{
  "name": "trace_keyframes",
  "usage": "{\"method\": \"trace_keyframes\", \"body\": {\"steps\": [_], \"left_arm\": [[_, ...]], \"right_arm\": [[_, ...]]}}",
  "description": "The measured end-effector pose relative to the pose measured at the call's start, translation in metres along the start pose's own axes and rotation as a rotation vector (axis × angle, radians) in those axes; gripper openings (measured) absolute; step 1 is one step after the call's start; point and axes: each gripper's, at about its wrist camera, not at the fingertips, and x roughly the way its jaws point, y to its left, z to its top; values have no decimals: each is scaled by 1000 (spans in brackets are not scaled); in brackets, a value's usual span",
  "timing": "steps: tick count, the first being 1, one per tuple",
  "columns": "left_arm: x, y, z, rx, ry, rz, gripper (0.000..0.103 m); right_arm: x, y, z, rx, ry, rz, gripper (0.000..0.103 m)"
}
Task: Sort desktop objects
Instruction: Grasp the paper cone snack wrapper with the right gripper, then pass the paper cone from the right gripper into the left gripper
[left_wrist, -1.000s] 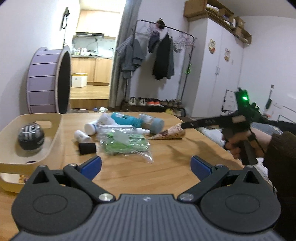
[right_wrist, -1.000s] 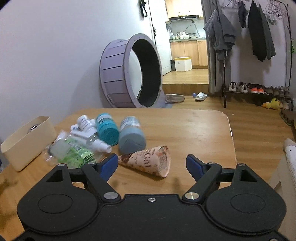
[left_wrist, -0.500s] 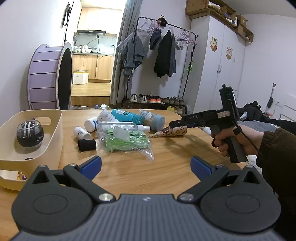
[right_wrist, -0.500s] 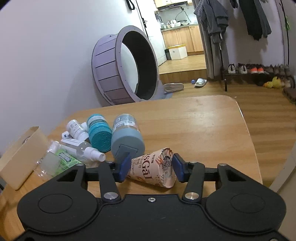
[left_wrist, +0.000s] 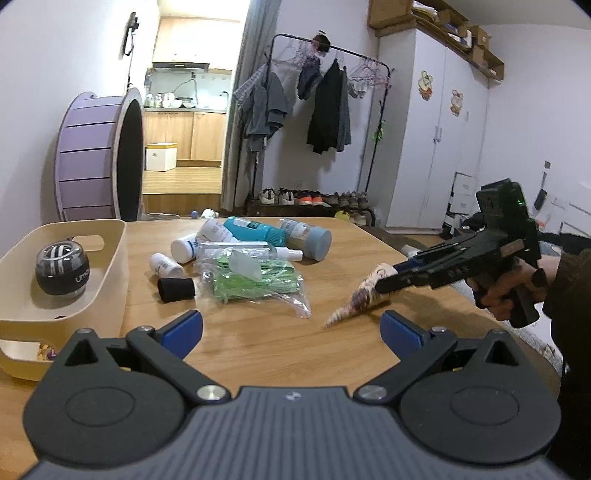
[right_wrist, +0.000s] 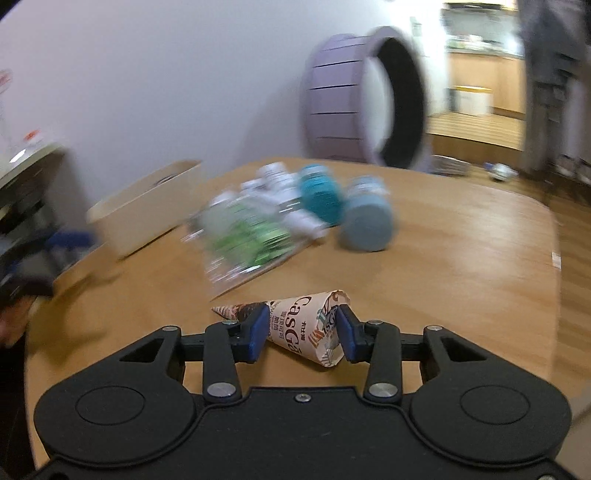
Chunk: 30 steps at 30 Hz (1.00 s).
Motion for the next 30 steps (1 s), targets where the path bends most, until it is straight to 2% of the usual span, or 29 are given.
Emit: {"method": "trace_keyframes", "body": {"steps": [3, 5, 7, 11, 15, 19, 26, 30], "left_arm": [[3, -5, -3, 34, 14, -14, 102], [6, -8, -5, 59, 27, -23, 102], [8, -12, -8, 81, 39, -36, 102], [13, -16, -11, 105, 54, -57, 101], [20, -19, -9, 122, 66, -87, 98], [31, -27, -2, 158, 79, -129, 78], [69, -45, -3, 297, 166, -215, 53], [89, -48, -5, 315, 203, -215, 46]], "right_arm": [[3, 21, 0, -55, 27, 90, 40], [6, 36, 0, -93, 36, 121, 41], [7, 47, 2, -109, 45, 117, 43], [-8, 59, 5, -100, 7, 64, 63], [-28, 61, 6, -72, -40, 13, 69], [-53, 63, 1, -68, -75, -9, 81], [-76, 61, -10, -52, -139, 22, 85], [-74, 58, -11, -35, -150, 24, 85]]}}
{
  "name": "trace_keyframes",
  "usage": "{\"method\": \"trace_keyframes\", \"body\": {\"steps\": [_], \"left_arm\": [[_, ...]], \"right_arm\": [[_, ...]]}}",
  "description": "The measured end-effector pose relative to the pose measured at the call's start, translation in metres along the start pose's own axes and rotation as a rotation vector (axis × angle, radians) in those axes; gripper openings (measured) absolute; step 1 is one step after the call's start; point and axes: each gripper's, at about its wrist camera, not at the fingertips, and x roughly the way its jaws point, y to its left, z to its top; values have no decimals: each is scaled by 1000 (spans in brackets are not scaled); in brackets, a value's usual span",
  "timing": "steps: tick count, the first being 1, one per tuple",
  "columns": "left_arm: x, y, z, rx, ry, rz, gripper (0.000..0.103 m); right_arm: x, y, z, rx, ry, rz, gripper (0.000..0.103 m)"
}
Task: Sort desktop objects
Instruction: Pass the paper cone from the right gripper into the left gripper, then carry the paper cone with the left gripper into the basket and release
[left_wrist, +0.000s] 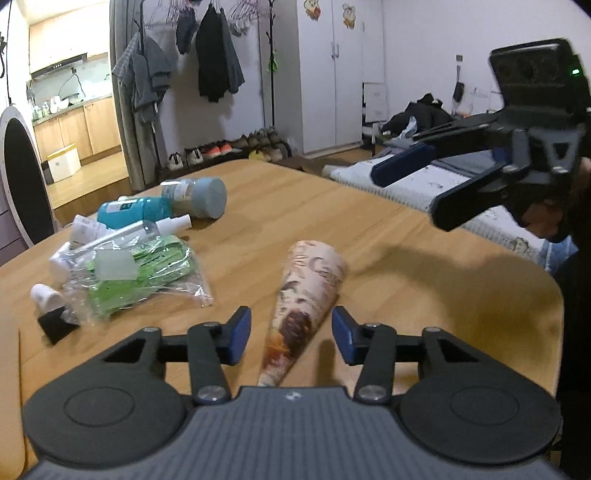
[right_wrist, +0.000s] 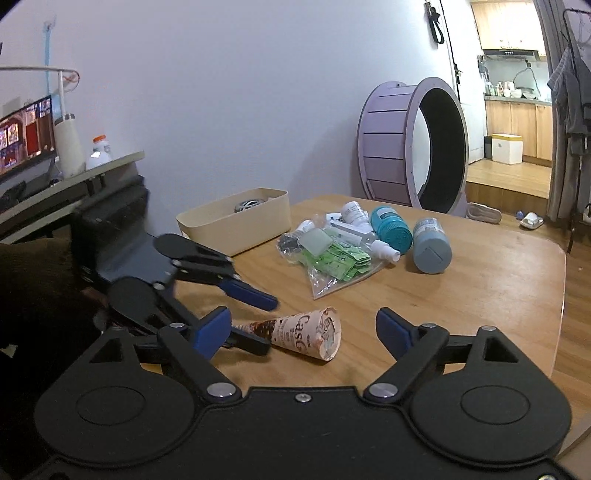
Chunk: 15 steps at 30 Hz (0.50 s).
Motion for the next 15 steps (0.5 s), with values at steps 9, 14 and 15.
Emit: {"method": "trace_keyframes", "body": {"steps": [9, 14, 15], "left_arm": [[5, 6, -1, -38, -24, -24, 26], [-36, 18, 3, -106, -128, 32, 26], [-46, 22, 3, -122, -146, 64, 26]], "right_arm": [[2, 0, 3, 14, -53, -40, 85], [6, 6, 12, 35, -123, -34, 85], [9, 9, 14, 42, -137, -29, 85]]}}
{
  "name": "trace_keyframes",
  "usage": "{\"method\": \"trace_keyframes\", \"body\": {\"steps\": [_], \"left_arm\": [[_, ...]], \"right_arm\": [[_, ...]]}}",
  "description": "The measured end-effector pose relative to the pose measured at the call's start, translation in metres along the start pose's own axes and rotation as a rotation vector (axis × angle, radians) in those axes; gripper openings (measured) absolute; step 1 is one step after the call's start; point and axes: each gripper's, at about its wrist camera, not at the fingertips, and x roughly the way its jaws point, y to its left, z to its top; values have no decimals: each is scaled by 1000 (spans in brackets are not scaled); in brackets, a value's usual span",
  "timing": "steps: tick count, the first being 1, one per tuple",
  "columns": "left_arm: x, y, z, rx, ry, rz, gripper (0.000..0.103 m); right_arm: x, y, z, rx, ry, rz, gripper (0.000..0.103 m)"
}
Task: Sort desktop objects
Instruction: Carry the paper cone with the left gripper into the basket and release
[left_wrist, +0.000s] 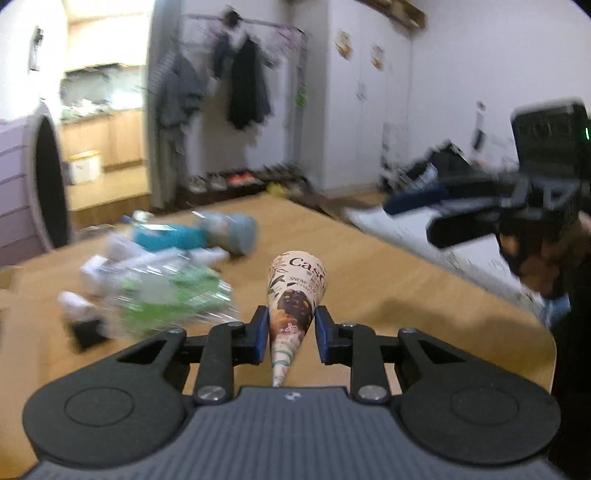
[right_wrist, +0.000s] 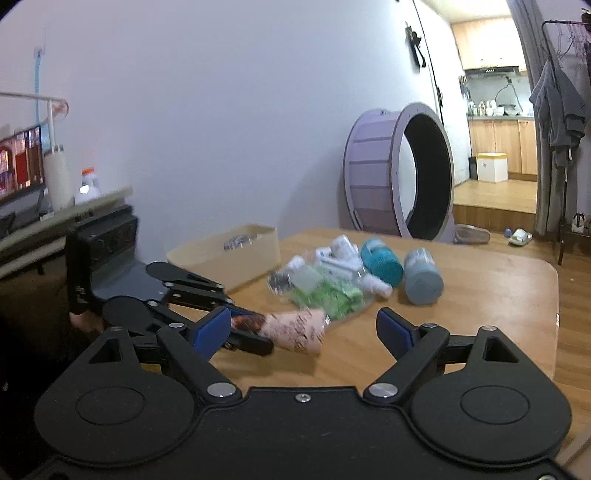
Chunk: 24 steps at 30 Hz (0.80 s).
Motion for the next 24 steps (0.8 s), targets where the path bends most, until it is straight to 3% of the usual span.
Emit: {"method": "trace_keyframes", "body": {"steps": [7, 13, 17, 24], "left_arm": [[-59, 48, 11, -132, -81, 232, 26], [-86, 94, 5, -192, -71, 423, 26], [-87, 114, 7, -186, -28, 472, 26], [-71, 138, 5, -186, 56, 474, 26]], "right_arm": [[34, 29, 5, 52, -81, 23, 89], [59, 51, 3, 51, -114, 21, 97], [69, 53, -1, 41, -83, 17, 99], [77, 50, -5, 56, -48, 8, 99]]}}
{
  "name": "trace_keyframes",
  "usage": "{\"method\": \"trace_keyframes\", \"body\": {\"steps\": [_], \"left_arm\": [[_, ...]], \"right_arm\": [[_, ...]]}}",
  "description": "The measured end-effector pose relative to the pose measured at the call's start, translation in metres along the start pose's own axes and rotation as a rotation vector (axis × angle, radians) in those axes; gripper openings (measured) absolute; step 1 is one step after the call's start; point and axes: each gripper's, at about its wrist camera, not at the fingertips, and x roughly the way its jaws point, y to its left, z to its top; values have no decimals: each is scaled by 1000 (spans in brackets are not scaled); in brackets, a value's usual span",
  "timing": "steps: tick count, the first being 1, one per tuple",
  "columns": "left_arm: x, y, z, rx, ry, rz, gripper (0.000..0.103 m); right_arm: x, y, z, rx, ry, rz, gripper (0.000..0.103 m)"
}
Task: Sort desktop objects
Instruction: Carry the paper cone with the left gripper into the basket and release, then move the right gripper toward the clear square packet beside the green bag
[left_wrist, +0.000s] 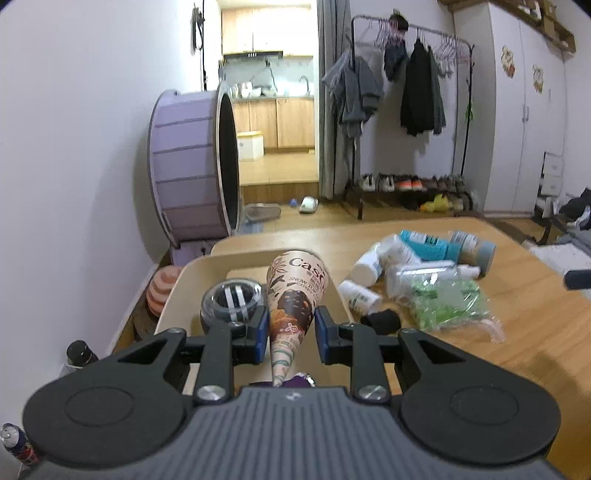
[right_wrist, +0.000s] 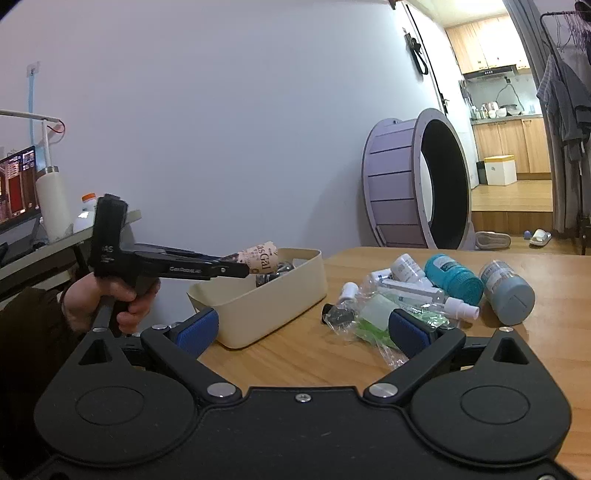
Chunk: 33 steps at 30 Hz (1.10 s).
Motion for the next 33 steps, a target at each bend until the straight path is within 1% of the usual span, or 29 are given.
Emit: {"method": "trace_keyframes", "body": {"steps": [1, 3, 5, 6, 7, 8, 10, 13, 18, 23, 26, 30, 33], "left_arm": [[5, 1, -1, 2, 16, 9, 26], [15, 3, -5, 2, 58, 4, 28], [18, 3, -7, -3, 84, 5, 35], [18, 2, -7, 6, 92, 17, 36], [15, 0, -6, 15, 87, 28, 39], [11, 1, -7, 13, 77, 36, 45], [4, 2, -8, 11, 57, 54, 50], [-12, 6, -7, -14, 19, 43, 54], [-30, 8, -5, -50, -67, 28, 54], [-30, 9, -2, -89, -89, -6, 54], [-36, 2, -2, -98, -121, -23, 54], [-42, -15, -6, -129, -124, -97, 54], [-42, -34, -10, -88, -116, -148, 54]], "right_arm": [[0, 2, 0, 1, 4, 0, 99], [-1, 2, -1, 3, 6, -1, 99], [1, 3, -1, -1, 14, -2, 99], [1, 4, 0, -2, 13, -3, 99], [1, 5, 0, -3, 13, -5, 99], [0, 4, 0, -3, 11, -5, 99], [0, 5, 1, 0, 6, -8, 99], [-1, 5, 2, 1, -1, -12, 99], [1, 6, 2, 0, 0, -16, 99], [3, 5, 3, -4, -4, -20, 99], [3, 2, 4, 2, -9, -36, 99], [6, -2, 6, 4, -9, -70, 99], [10, -6, 7, 0, 14, -103, 99]]}}
